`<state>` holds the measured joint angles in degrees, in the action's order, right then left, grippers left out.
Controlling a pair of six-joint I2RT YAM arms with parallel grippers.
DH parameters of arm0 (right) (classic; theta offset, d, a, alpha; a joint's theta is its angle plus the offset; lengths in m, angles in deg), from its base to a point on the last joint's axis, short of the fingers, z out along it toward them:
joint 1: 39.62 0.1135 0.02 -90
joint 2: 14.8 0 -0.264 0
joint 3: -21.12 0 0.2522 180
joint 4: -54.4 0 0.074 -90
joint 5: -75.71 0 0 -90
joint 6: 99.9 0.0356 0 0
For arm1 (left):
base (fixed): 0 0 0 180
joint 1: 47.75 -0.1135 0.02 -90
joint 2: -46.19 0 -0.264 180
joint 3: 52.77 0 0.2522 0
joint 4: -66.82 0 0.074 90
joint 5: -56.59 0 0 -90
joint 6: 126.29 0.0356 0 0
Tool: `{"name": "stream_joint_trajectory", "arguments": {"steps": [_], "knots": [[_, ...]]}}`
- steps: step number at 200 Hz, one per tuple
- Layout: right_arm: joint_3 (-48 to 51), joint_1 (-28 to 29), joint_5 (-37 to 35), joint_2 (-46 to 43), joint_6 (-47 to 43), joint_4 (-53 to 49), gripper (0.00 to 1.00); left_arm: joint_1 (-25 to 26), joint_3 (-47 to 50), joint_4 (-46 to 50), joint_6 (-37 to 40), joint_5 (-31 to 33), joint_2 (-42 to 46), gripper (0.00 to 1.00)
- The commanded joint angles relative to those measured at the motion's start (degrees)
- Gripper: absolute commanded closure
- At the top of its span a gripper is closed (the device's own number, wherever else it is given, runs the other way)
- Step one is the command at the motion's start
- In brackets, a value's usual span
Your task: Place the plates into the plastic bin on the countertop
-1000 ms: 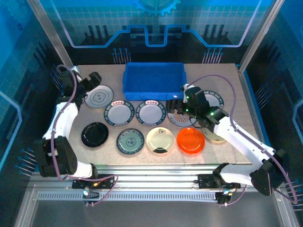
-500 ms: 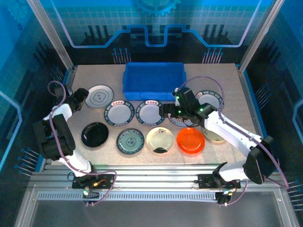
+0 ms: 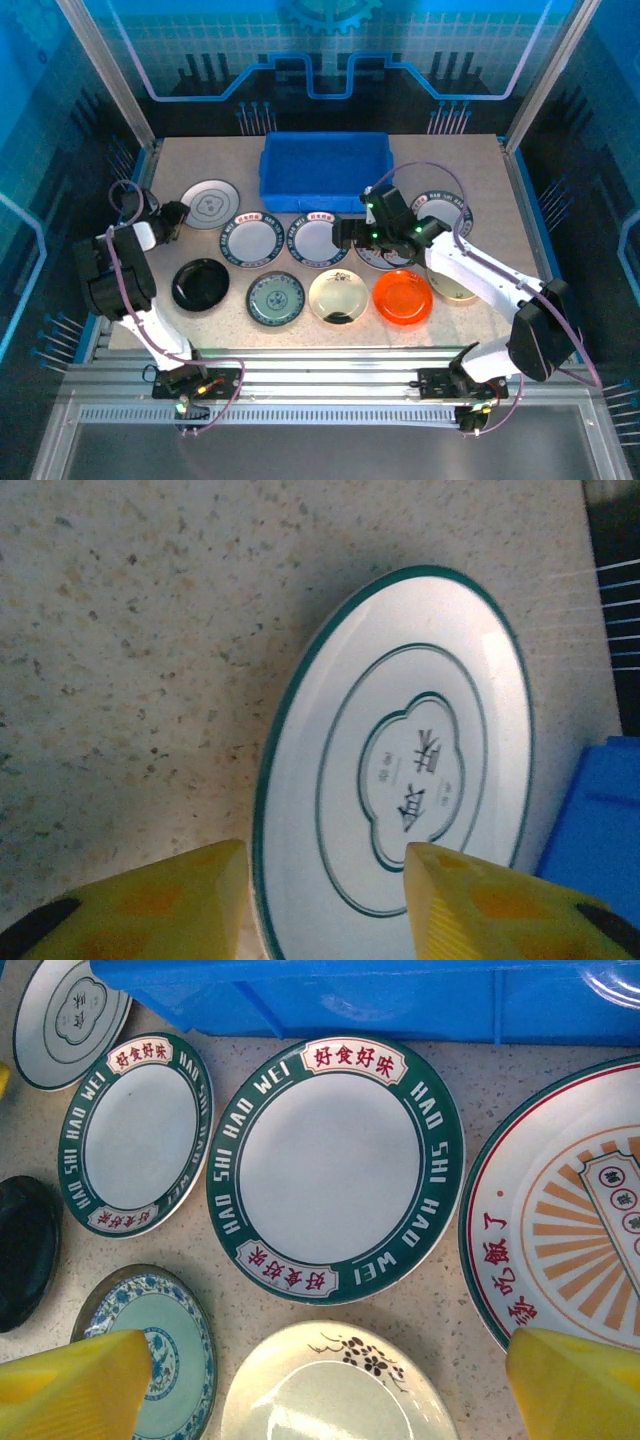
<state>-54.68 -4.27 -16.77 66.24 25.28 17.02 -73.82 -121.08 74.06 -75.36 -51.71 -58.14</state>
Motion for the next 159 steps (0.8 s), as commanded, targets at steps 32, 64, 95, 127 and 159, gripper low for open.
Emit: {"name": "stream_joint_trajectory", "arguments": {"steps": [32, 64, 95, 127, 159], "knots": [[-0.8, 0.5, 0.0, 0.5, 1.4, 0.8, 0.08, -0.6, -1.0, -1.9, -0.7, -2.5, -3.6, 0.59], [-0.6, 0.4, -0.3, 0.4, 1.5, 0.9, 0.08, -0.6, -1.1, -4.2, -2.1, -3.6, -5.2, 0.61], [-0.3, 0.3, -0.6, 0.5, 1.6, 1.4, 0.08, -0.5, -1.5, -4.9, -2.4, -4.0, -6.4, 0.65], [0.0, 0.3, -0.7, 0.9, 2.0, 1.7, 0.09, 0.0, -2.5, -4.5, -1.7, -3.6, -7.0, 0.67], [0.2, 0.2, -0.3, 1.3, 2.5, 2.3, 0.10, 1.6, -4.5, -2.7, -0.7, -2.1, -7.8, 0.71]]}}
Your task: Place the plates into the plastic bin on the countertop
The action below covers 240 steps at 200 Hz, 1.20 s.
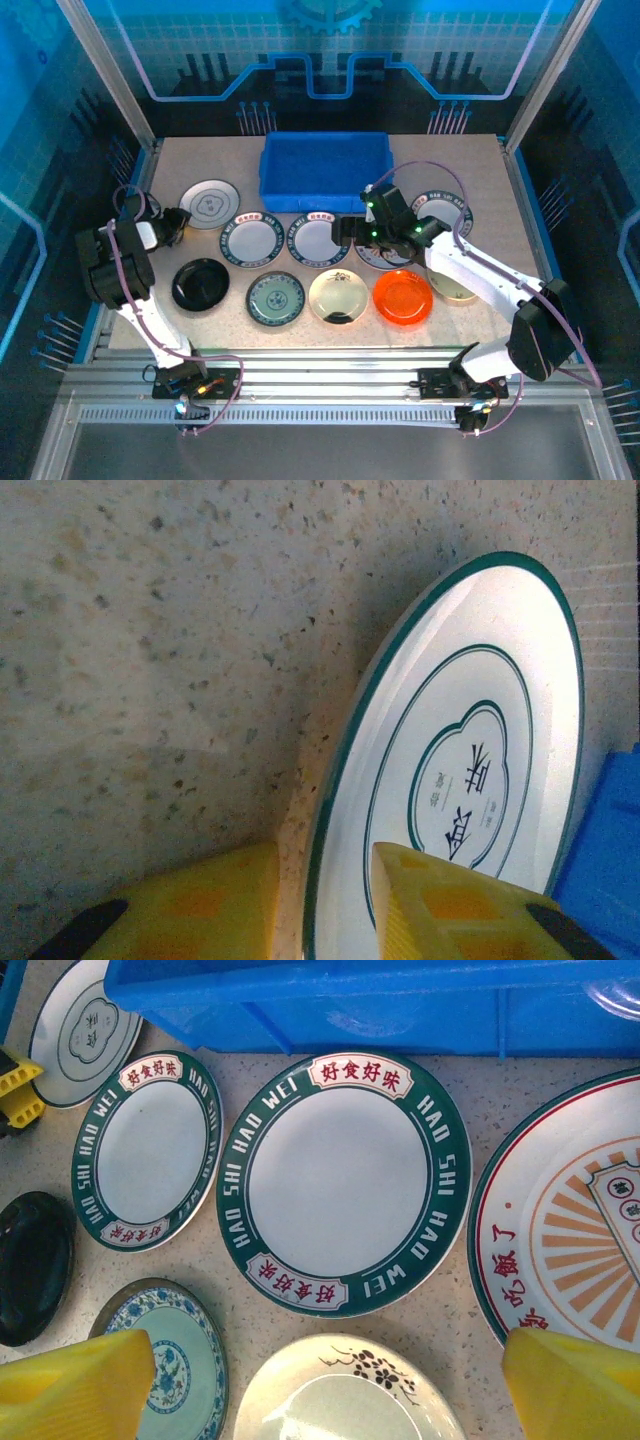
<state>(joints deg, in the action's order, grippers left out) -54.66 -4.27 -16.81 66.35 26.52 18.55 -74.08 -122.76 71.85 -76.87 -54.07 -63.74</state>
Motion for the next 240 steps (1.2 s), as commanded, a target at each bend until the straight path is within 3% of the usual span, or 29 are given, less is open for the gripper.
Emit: {"name": "stream_joint_trajectory", "arguments": {"steps": [1, 43, 65, 81, 98, 131, 161, 200, 240], "knots": [[0.1, 0.3, -0.3, 1.2, 1.3, 0.8, 0.10, 2.0, -2.9, -0.4, 0.8, 0.3, -2.2, 0.71], [0.5, 0.2, -0.7, 0.9, 1.7, 0.7, 0.10, 3.9, -5.3, 0.7, 1.1, 1.3, -3.9, 0.78], [1.0, 0.1, -1.1, 0.3, 1.6, 0.3, 0.10, 3.9, -5.8, 0.7, 1.2, 1.2, -4.3, 0.85], [1.2, 0.1, -1.4, -0.1, 1.5, 0.2, 0.10, 3.9, -5.9, 0.6, 1.3, 1.2, -4.5, 0.96], [1.3, 0.1, -1.5, -0.4, 1.5, 0.2, 0.10, 3.9, -5.9, 0.5, 1.4, 1.1, -4.5, 1.00], [0.8, 0.1, -1.8, -0.9, 1.0, -0.1, 0.10, 3.9, -4.2, -1.1, 1.2, 1.6, -2.4, 1.00], [-0.6, -0.2, -0.7, -0.9, -1.5, -0.4, 0.10, 4.2, -0.1, -4.7, 0.5, 3.4, 4.7, 1.00], [-4.4, -0.3, 1.7, 0.7, -4.1, -1.8, 0.10, 6.2, -1.2, 1.8, 3.8, 9.9, 16.0, 1.00], [-6.9, -0.4, 1.9, 0.3, -5.6, -2.2, 0.10, 6.7, -4.5, 8.5, 6.3, 11.3, 25.0, 1.00]]}}
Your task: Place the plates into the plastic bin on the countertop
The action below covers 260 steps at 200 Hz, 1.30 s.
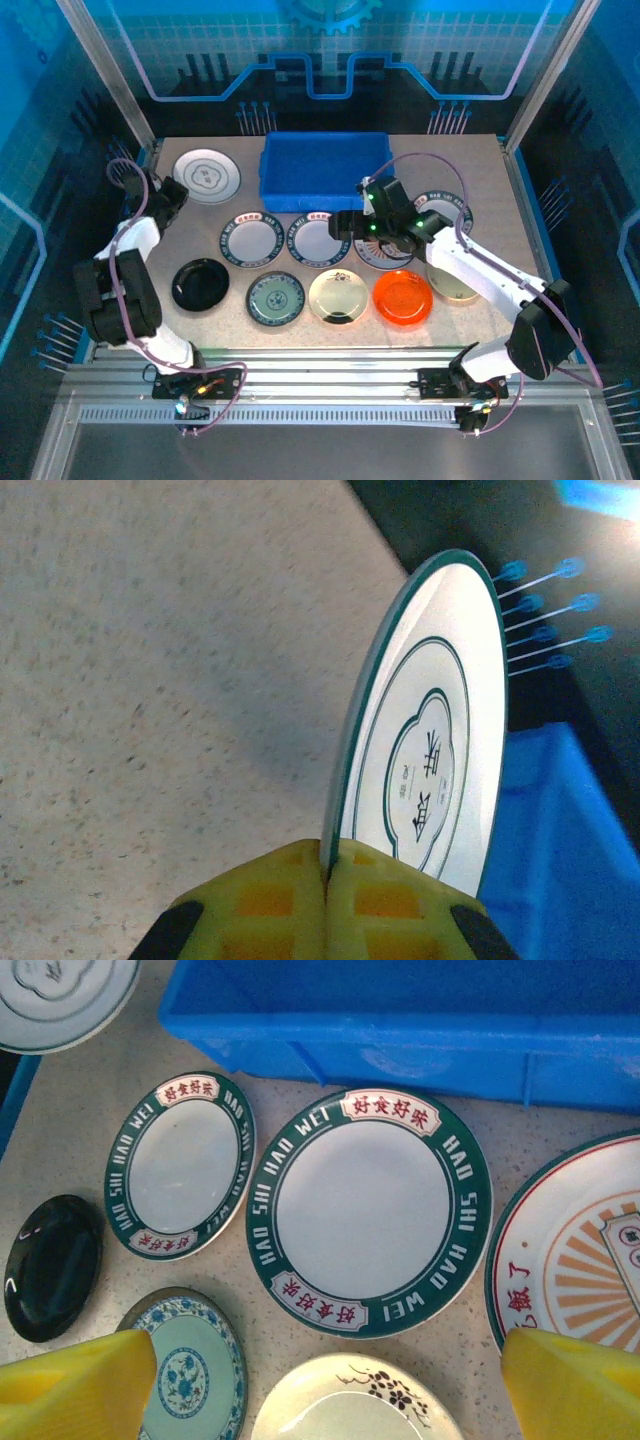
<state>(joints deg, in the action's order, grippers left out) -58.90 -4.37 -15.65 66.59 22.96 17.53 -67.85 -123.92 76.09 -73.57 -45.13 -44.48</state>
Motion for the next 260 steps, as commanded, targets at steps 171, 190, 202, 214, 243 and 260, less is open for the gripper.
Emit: {"name": "stream_joint_trajectory", "arguments": {"steps": [171, 190, 202, 214, 243, 260], "knots": [[-0.3, -16.4, 17.5, -10.4, 3.1, 13.4, 0.07, 28.7, -13.2, 2.9, -8.0, -16.2, 5.3, 1.00], [0.9, -17.7, 18.4, -9.7, 4.3, 15.7, 0.08, 31.4, -13.6, 0.7, -9.6, -17.6, 3.3, 1.00], [0.8, -18.4, 18.8, -8.5, 4.7, 15.9, 0.10, 32.7, -13.7, -0.4, -10.4, -18.0, 2.5, 1.00], [-0.4, -18.9, 18.2, -6.7, 4.8, 13.9, 0.11, 33.6, -13.9, -1.5, -11.0, -18.3, 2.0, 1.00], [-0.6, -20.2, 17.9, -4.1, 5.6, 13.7, 0.15, 34.9, -15.0, -1.1, -10.7, -18.6, 1.4, 1.00], [-0.8, -20.7, 19.1, -2.2, 6.3, 15.1, 0.21, 35.1, -15.2, -1.1, -10.6, -19.0, 1.2, 1.00]]}}
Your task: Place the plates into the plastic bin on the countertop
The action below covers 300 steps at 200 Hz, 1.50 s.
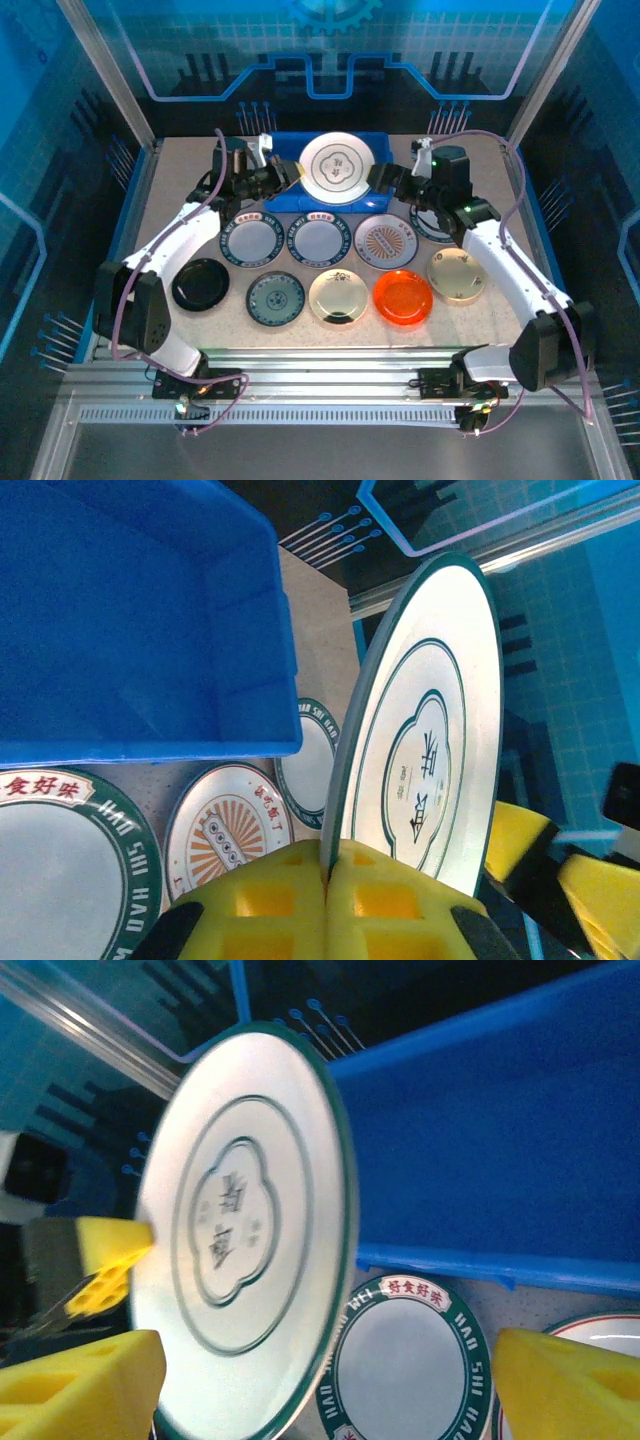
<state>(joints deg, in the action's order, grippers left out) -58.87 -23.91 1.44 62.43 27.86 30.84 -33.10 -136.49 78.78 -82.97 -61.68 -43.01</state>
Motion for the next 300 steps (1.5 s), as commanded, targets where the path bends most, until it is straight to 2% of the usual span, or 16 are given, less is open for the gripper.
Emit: {"name": "stream_joint_trajectory", "arguments": {"steps": [1, 17, 28, 37, 41, 47, 54, 90, 100, 108, 113, 116, 146, 192, 238, 300], "knots": [[-0.8, -1.2, 2.1, 2.2, 1.5, 1.9, 0.21, 0.4, -2.7, -3.8, -1.2, -2.4, -0.2, 1.00], [-0.6, -1.5, 3.8, 3.7, 3.3, 4.9, 0.36, 0.7, -2.8, -3.7, -1.2, -2.9, -0.4, 1.00], [-0.7, -1.7, 4.6, 4.8, 4.5, 6.9, 0.55, 1.1, -2.7, -3.4, -0.8, -3.0, -0.6, 1.00], [-1.1, -1.7, 5.4, 5.7, 5.2, 8.1, 0.58, 1.2, -2.6, -3.3, -0.6, -3.2, -0.9, 1.00], [-1.3, -1.7, 5.8, 6.1, 5.4, 8.5, 0.64, 1.3, -2.4, -3.3, -0.6, -3.3, -1.1, 1.00], [-1.6, -1.8, 6.7, 7.0, 5.9, 9.3, 0.84, 1.3, -2.2, -3.4, -0.5, -3.4, -1.3, 1.00], [-2.1, -1.7, 7.2, 7.9, 6.3, 9.5, 1.00, 1.4, -1.7, -3.6, -0.6, -3.3, -1.5, 1.00], [-3.9, -1.7, 7.9, 12.1, 8.7, 11.8, 1.00, 1.1, -1.6, -1.9, 1.1, -1.7, -2.1, 0.99], [-5.7, -1.6, 7.3, 13.9, 9.3, 11.0, 1.00, 0.8, -2.2, 1.1, 3.3, 0.2, -1.9, 0.59], [-7.6, -1.6, 7.2, 15.8, 9.8, 10.4, 1.00, 0.6, -2.5, 3.7, 5.2, 2.4, -1.3, 0.35], [-8.6, -1.6, 7.3, 17.1, 10.2, 10.4, 1.00, 0.4, -2.3, 5.2, 6.1, 4.1, -0.6, 0.07], [-9.4, -1.5, 7.4, 17.8, 10.4, 10.4, 1.00, 0.3, -2.1, 5.8, 6.7, 4.7, -0.1, 0.02], [-17.3, -0.4, 4.6, 25.6, 10.9, 8.8, 1.00, -0.8, 1.3, 9.6, 10.4, 9.4, 5.2, 0.01], [-29.8, 0.6, 5.1, 40.1, 15.0, 9.2, 1.00, -1.0, 8.0, 11.5, 13.0, 13.5, 12.5, 0.01], [-42.1, 2.8, 2.6, 51.0, 15.7, 5.3, 1.00, -1.6, 11.9, 11.2, 12.8, 12.2, 14.1, 0.01], [-53.6, 4.4, -0.8, 60.6, 14.6, -3.2, 1.00, -1.6, 13.3, 11.2, 13.1, 11.3, 13.4, 0.01]]}}
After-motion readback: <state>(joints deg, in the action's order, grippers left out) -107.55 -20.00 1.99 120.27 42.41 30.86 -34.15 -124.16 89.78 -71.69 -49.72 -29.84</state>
